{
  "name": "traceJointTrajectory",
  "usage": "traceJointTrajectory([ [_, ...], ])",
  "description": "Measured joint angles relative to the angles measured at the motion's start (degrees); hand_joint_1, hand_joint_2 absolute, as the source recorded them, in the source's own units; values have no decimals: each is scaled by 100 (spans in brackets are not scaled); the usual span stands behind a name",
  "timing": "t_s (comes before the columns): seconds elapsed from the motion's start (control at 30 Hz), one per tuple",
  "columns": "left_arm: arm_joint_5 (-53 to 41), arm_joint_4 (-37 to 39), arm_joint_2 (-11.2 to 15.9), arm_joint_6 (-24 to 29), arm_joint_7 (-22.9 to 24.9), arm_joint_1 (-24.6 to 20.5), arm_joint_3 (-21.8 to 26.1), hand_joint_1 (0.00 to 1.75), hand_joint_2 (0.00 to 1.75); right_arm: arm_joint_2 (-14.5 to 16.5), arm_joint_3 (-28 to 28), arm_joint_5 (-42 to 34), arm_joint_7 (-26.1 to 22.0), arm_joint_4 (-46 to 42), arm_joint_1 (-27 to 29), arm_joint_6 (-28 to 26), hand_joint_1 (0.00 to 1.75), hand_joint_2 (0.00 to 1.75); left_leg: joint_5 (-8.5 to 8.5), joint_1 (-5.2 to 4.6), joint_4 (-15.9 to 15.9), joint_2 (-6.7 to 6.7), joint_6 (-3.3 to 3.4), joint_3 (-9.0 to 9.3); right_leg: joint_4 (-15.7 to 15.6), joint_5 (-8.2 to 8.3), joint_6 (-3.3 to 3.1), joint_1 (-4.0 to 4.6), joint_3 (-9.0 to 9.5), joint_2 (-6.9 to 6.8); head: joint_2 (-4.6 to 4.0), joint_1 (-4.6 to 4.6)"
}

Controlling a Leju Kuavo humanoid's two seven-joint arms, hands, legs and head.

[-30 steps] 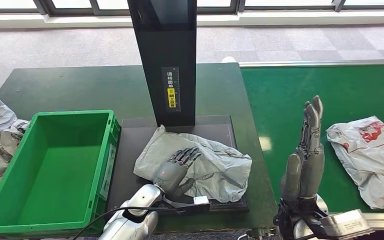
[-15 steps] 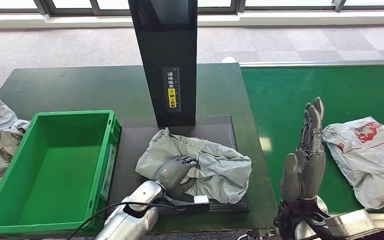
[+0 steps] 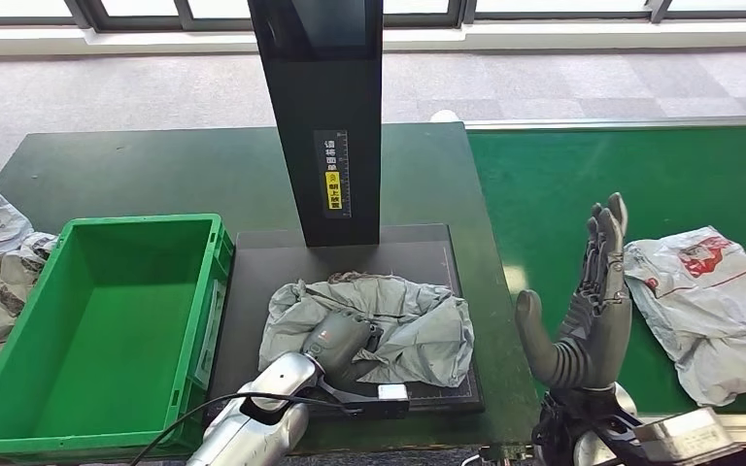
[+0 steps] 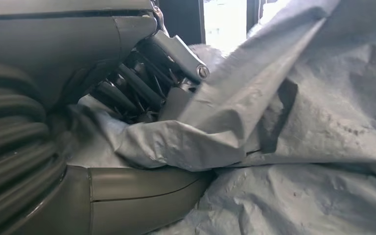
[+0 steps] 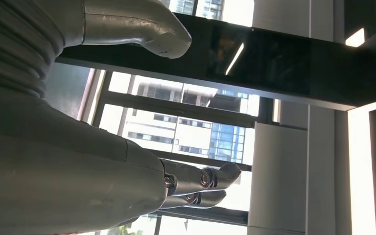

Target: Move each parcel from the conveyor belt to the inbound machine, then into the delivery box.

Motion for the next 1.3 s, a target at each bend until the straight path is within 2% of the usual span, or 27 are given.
traceJointTrajectory([
  [0.13,-7,57,4,313,44,-4,0,175,175,1,-4,-2,0,-4,0,3,0,175,0,0,0,1,0,3,0,1,0,0,1,0,0,0],
  [0.23,-267,-166,19,1257,373,102,11,175,175,14,-4,41,1,-43,31,-38,0,175,1,0,0,7,-1,0,1,3,-1,0,-7,5,0,0],
  [0.3,-449,-723,56,2052,650,296,51,175,175,40,-4,84,0,-94,81,-82,0,175,2,1,0,9,-2,-8,2,4,-2,1,-15,10,0,-1],
  [0.37,-507,-1442,110,2566,791,493,108,175,175,62,-4,115,0,-120,106,-122,0,175,2,1,0,7,-3,-13,3,3,-2,1,-19,10,0,-2],
  [0.5,-520,-2469,244,2746,921,776,186,175,175,81,-4,122,0,-127,109,-168,0,175,1,2,-1,7,-4,-19,3,1,-4,1,-25,10,0,-2],
  [0.63,-520,-3512,602,2749,1166,986,342,175,175,83,-4,60,0,-140,134,-195,0,175,0,4,-3,11,-5,-29,3,-1,-6,4,-36,13,0,-2],
  [0.67,-520,-3800,691,2749,1100,1048,457,175,175,83,-4,42,0,-141,141,-181,0,175,0,5,-3,11,-5,-30,3,-1,-7,4,-37,13,0,-2],
  [0.73,-520,-4404,758,2750,643,1243,804,175,175,83,-4,2,0,-140,145,-120,0,175,0,6,-4,11,-6,-30,4,-2,-7,5,-38,13,0,-2],
  [0.87,-522,-5482,492,2753,-621,1653,1682,175,175,83,-4,-50,2,-138,123,21,0,175,-1,6,-5,9,-6,-33,3,-4,-8,4,-40,13,0,-2],
  [0.93,-522,-5784,353,2753,-920,1741,2010,175,175,83,-4,-52,2,-136,105,61,0,175,-2,6,-5,9,-6,-34,3,-5,-7,4,-40,12,0,-2],
  [1.3,-522,-5904,280,2753,-1056,1766,2165,175,175,83,-4,-52,2,-135,97,80,0,175,-3,6,-5,8,-6,-34,2,-5,-6,4,-40,12,0,-2],
])
